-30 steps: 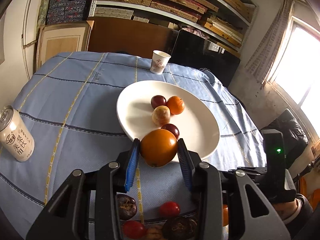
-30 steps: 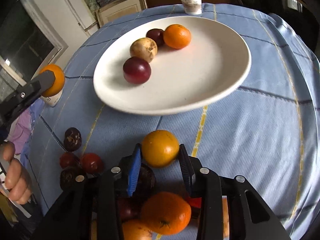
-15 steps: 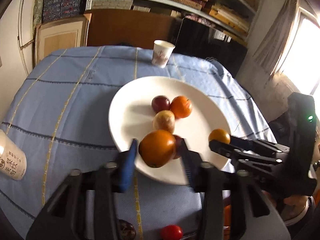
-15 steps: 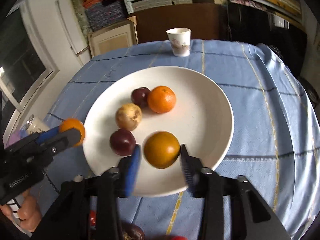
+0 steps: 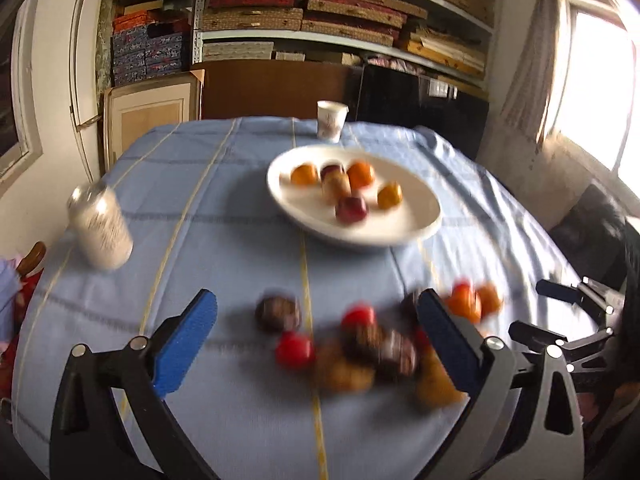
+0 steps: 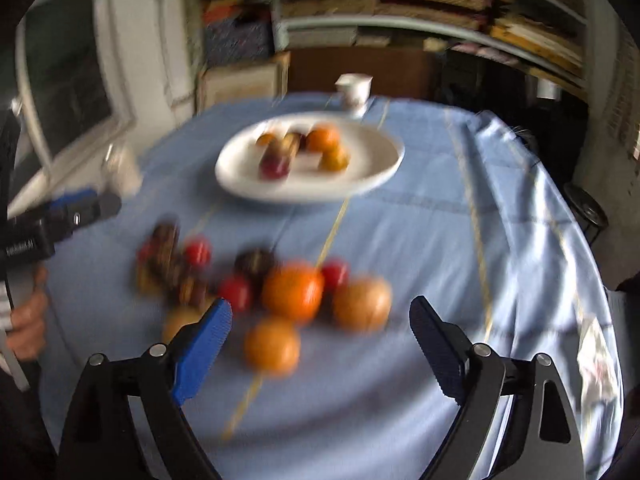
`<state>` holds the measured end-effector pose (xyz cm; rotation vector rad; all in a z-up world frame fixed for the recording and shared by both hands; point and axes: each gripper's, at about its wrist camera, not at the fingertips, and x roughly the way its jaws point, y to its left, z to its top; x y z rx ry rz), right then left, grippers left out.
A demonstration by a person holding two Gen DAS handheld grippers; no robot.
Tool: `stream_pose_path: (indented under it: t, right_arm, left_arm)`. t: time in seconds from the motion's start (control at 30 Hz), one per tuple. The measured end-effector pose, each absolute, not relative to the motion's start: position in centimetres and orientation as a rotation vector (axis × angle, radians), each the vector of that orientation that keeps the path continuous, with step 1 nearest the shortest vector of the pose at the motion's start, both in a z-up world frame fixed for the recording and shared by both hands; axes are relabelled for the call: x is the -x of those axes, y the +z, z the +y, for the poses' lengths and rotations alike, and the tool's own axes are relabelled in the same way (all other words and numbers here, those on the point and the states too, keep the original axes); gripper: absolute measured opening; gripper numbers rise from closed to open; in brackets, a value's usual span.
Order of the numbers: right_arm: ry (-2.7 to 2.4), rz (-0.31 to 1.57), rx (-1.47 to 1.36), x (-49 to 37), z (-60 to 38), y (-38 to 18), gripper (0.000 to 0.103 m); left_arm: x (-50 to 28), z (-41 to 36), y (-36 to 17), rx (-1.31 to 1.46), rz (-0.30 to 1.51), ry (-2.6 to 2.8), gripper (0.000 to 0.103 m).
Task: Organize fruits
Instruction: 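Grasp a yellow-orange fruit with the right tool while the left tool grasps a large tan fruit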
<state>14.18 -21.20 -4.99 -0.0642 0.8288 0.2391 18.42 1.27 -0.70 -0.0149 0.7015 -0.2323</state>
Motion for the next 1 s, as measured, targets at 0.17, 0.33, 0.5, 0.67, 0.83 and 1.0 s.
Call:
stream_pose_path:
  t: [0.17,0.33,0.5,0.67,0.83,1.0]
  right_arm:
    - [0.255,0.869,0.146,-12.5,-19.9,-6.9,0.091]
    - [0.244,0.876,0.127,-12.6,-19.8,-7.7,0.079]
    - [0.261,0.925,0.136,-13.0,-19.1,-8.6,0.062]
    - [0.278,0.906,0.172,-13.3,-18.0,-8.3,0.062]
    - [0.285,0.895,0.184,-14.2,-17.4,-8.0,0.062]
    - [0.296,0.910,0.153,-14.7,-17.5,-8.3,0.062]
  left_arm:
    - [-14.8,1.0,-3.5,0.001,0.739,-0.253,0.098]
    - [-13.8,1.2,-4.9,0.017,0.753,-0.271,0.098]
    - [-13.1,0.3,-5.1,-0.035,0.736,-0.269,0.098]
    - [-12.8,-0.1,-4.9,-0.058,0.720,-0.274,0.098]
    - [-12.9,0.1,-4.9,-0.038,0.730,-0.270,0.098]
    - [-13.2,0.3,-4.8,-0.031,0.739,-0.269,0.098]
